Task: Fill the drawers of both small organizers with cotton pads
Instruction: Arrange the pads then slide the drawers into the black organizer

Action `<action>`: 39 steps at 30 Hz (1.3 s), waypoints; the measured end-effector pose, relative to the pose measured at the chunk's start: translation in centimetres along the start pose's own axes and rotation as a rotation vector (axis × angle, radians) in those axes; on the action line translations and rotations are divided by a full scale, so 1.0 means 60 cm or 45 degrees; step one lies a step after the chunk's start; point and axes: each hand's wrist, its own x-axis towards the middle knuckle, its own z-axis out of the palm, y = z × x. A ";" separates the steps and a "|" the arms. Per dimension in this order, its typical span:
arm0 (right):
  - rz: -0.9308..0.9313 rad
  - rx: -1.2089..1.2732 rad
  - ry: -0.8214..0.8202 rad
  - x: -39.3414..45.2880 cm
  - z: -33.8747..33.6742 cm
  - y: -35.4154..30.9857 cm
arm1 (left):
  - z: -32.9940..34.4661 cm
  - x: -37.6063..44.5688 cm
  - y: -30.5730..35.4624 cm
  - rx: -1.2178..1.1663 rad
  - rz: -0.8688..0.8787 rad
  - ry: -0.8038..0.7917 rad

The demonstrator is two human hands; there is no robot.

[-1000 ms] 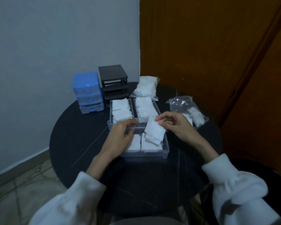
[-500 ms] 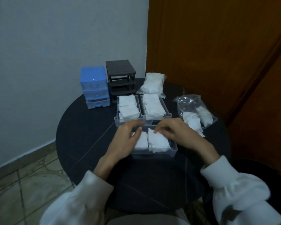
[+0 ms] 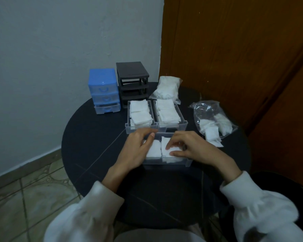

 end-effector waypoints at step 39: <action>0.453 -0.159 0.319 -0.117 -0.019 0.151 | 0.183 0.150 0.136 0.127 0.089 -0.539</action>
